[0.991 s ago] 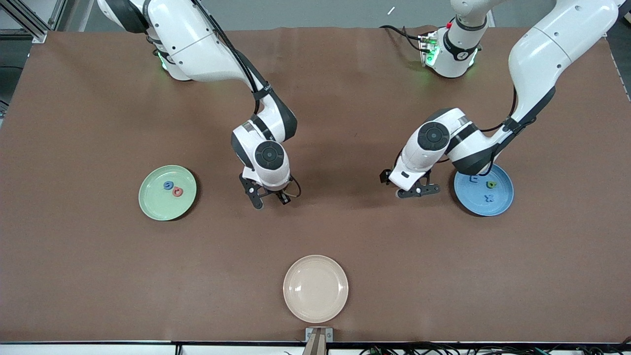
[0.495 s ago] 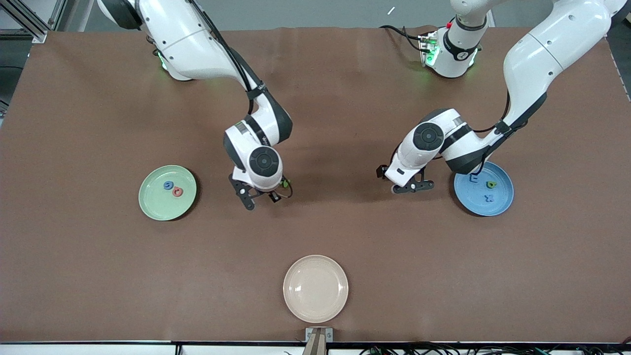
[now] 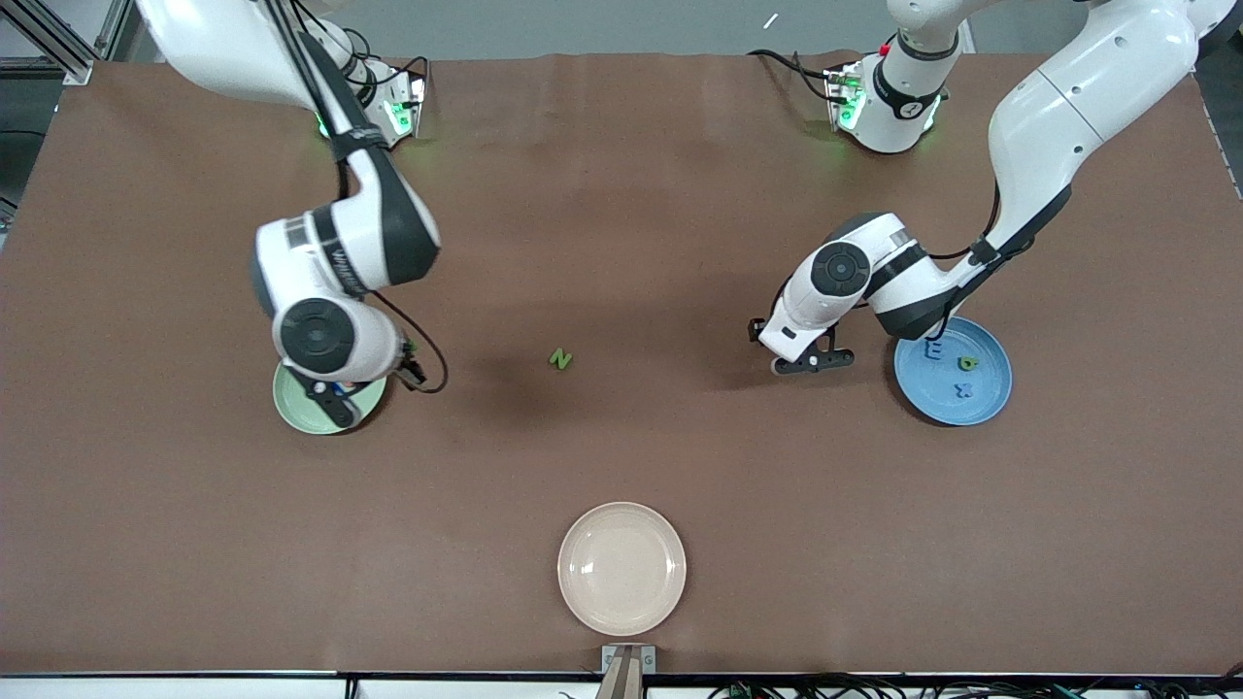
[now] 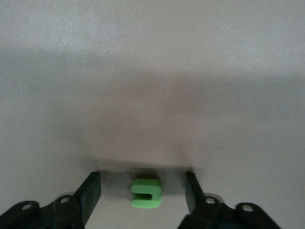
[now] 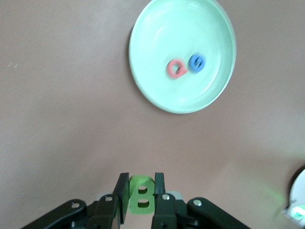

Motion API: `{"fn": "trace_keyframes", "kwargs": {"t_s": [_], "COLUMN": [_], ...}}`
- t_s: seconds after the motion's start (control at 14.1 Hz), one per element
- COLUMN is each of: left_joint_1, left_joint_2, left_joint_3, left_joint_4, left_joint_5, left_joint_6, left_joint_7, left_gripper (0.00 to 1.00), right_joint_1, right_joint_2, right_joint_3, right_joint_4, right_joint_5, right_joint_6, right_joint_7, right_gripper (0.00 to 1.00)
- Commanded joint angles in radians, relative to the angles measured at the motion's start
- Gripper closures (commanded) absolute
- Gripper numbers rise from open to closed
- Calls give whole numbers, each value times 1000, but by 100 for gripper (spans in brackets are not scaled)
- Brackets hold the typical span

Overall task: Sort upper and lower case letters into plates
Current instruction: 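Place the green B in the green plate while the left gripper carries p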

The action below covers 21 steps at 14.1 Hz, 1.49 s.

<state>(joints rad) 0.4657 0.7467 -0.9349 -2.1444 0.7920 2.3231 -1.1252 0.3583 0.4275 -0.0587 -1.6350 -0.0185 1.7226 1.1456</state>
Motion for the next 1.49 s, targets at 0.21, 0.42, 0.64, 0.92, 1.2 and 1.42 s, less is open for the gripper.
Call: {"fn": "trace_keyframes", "kwargs": {"t_s": [0.21,0.42,0.64,0.92,1.2,1.42], "left_joint_1": [-10,-9,-10,-18,-16,-1], "left_joint_2": [-6,-9,-10,-10,-18,-39], "left_joint_3": [8,8,8,8,8,1], "left_joint_4": [-15,-28,-35,-35,-31,-11], "left_joint_5": [6,4,4,4,4,3], "left_joint_6": [1,-1,-1,1,-1,-33], "left_joint_7": [-21,-21,-21,-36,-36,-31], "left_gripper": [43,47,57,75,85,87], "right_joint_1": [-284,-451,-420,-242,-200,-197], "right_joint_2": [-42,-39,-39,-39,-39,-39], "right_joint_3": [19,22,28,26,25,25], "right_joint_4": [-210,-313,-359,-390,-495,-516], "right_joint_5": [-12,-8,12,29,26,17], "right_joint_6": [122,289,344,403,561,588], "right_joint_7": [-215,-422,-385,-118,-93,-95], "right_gripper": [100,100,100,100,100,100]}}
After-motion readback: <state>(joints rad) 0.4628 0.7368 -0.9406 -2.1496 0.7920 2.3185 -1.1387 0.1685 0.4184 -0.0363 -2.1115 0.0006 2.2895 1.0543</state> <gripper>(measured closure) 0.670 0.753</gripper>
